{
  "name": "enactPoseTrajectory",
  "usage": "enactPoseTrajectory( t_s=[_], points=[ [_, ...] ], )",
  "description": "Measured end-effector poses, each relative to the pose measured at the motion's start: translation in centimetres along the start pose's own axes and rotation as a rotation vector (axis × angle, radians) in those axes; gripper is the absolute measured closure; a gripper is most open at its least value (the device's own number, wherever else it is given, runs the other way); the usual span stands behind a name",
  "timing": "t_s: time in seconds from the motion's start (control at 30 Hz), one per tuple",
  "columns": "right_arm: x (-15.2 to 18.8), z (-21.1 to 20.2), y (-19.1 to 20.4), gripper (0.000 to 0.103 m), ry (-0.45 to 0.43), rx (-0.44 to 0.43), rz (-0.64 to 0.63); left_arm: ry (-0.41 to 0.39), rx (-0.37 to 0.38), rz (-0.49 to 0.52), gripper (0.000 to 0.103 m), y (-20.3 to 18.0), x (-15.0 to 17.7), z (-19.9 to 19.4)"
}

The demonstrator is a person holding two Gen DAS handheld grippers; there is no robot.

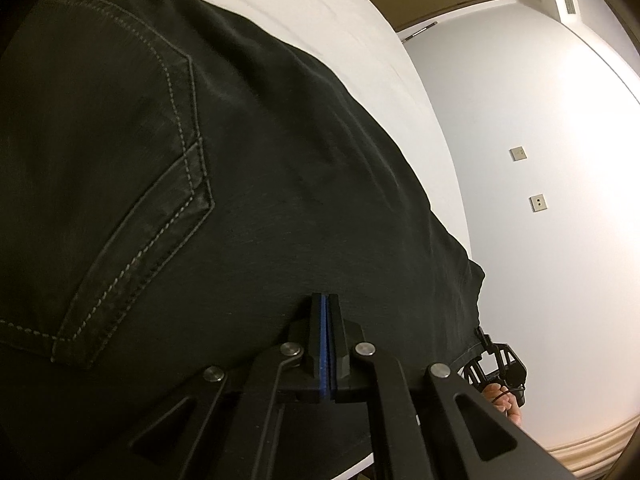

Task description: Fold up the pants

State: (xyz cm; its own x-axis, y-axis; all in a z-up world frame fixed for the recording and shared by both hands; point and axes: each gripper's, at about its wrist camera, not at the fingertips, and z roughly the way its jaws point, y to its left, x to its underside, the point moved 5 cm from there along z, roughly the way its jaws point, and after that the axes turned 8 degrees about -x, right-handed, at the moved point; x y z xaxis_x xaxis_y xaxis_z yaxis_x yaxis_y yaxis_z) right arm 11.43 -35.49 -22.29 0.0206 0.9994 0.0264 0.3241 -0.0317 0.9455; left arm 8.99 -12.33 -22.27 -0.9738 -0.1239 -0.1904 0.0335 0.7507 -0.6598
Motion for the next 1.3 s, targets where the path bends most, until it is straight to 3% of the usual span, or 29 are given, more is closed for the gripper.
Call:
enactPoseTrajectory(
  t_s=[0.23,0.43,0.53,0.6,0.67,0.73,0.8,0.9,0.97,1.03,1.17,1.3],
  points=[
    [0.5,0.2,1.2,0.094,-0.038,0.082,-0.089,0.001,0.009,-0.004,0.099,0.5,-0.1,-0.5],
    [3.9,1.7,7.7,0.094,0.019,0.146,-0.399,0.0,0.013,-0.005,0.099,0.8,-0.1,-0.7],
    [10.0,4.2,11.9,0.094,0.145,0.166,-0.677,0.002,0.019,-0.01,0.099,1.0,-0.1,-0.8],
    [16.4,6.2,13.4,0.094,0.273,0.211,-0.938,0.001,0.018,-0.01,0.099,1.0,0.0,-0.8],
    [22.0,8.3,11.9,0.094,0.381,0.328,-1.183,0.005,0.016,-0.011,0.099,1.0,-0.1,-0.8],
    [24.5,9.9,9.2,0.094,0.452,0.427,-1.278,0.007,0.004,-0.01,0.099,0.7,-0.2,-0.9],
    [25.4,10.3,7.5,0.094,0.455,0.485,-1.343,0.003,-0.012,0.004,0.099,0.2,-0.3,-1.1],
    [26.0,10.1,6.8,0.094,0.433,0.502,-1.453,-0.004,0.016,0.014,0.067,-1.3,-0.4,-1.3],
    [26.3,9.9,6.8,0.094,0.417,0.508,-1.498,-0.016,0.037,0.016,0.034,-2.6,-0.7,-1.3],
    [26.3,9.4,7.1,0.094,0.398,0.503,-1.51,-0.015,0.045,0.02,0.019,-3.9,-1.0,-1.0],
    [28.2,7.2,8.8,0.094,0.322,0.465,-1.618,0.034,0.098,0.011,0.013,-6.5,-2.0,0.3],
    [31.1,5.0,10.0,0.094,0.305,0.439,-1.745,0.096,0.109,0.055,0.012,-9.2,-2.8,2.0]
  ],
)
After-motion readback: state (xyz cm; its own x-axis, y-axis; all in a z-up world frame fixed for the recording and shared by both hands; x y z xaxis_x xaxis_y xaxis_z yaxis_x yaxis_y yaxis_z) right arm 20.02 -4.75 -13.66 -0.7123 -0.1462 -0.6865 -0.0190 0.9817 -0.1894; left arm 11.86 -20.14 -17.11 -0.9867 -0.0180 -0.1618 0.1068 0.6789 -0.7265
